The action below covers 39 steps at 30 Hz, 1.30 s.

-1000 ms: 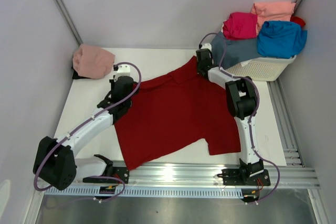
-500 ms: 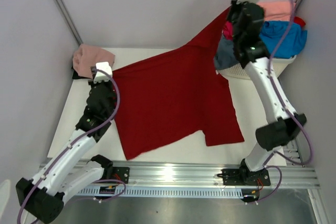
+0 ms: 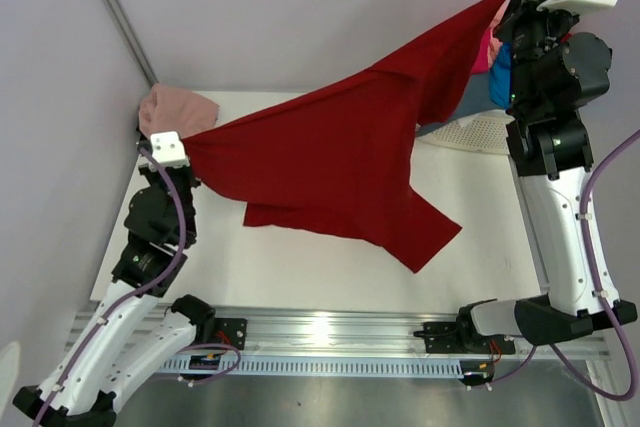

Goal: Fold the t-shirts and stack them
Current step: Flatten out the tshirt

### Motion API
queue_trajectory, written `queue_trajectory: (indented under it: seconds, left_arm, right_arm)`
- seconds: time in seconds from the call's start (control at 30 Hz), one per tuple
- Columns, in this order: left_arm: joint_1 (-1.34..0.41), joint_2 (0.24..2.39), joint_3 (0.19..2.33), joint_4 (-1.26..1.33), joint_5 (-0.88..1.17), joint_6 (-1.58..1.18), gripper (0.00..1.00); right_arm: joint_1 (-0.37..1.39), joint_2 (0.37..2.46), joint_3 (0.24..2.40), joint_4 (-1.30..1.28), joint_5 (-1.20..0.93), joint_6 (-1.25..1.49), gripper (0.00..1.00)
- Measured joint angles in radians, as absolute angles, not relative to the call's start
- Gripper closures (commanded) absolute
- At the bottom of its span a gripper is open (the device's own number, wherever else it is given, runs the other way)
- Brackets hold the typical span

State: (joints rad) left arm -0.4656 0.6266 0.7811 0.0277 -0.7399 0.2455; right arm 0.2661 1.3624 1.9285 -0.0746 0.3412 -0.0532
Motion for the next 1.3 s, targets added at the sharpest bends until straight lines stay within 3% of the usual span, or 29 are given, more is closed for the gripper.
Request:
queue_trajectory:
  seconds: [0.33,0.53,0.8,1.17,1.3]
  left_arm:
    - [-0.466,0.492,0.892,-0.133,-0.603,0.246,0.99]
    - [-0.466,0.341,0.930,-0.130,-0.491,0.278,0.99]
    - [-0.466,0.327,0.956,-0.011,-0.495,0.356,0.99]
    - [-0.465,0.749,0.927,-0.112,-0.712,0.329,0.99]
    - [-0.471,0.793,0.931,-0.206,-0.699,0.261,0.99]
  right_arm:
    - [0.265,1.194,1.838,-0.120,0.311,-0.044,1.00]
    - [0.265,1.074,1.837,-0.121,0.252,-0.022,1.00]
    - [0.264,1.026,1.832,-0.079,0.203,-0.008,1.00]
    - [0.263,1.370,1.757,-0.135,0.372,-0.033,1.00]
    - [0.276,1.417,1.699,-0.209,0.377,-0.025,1.00]
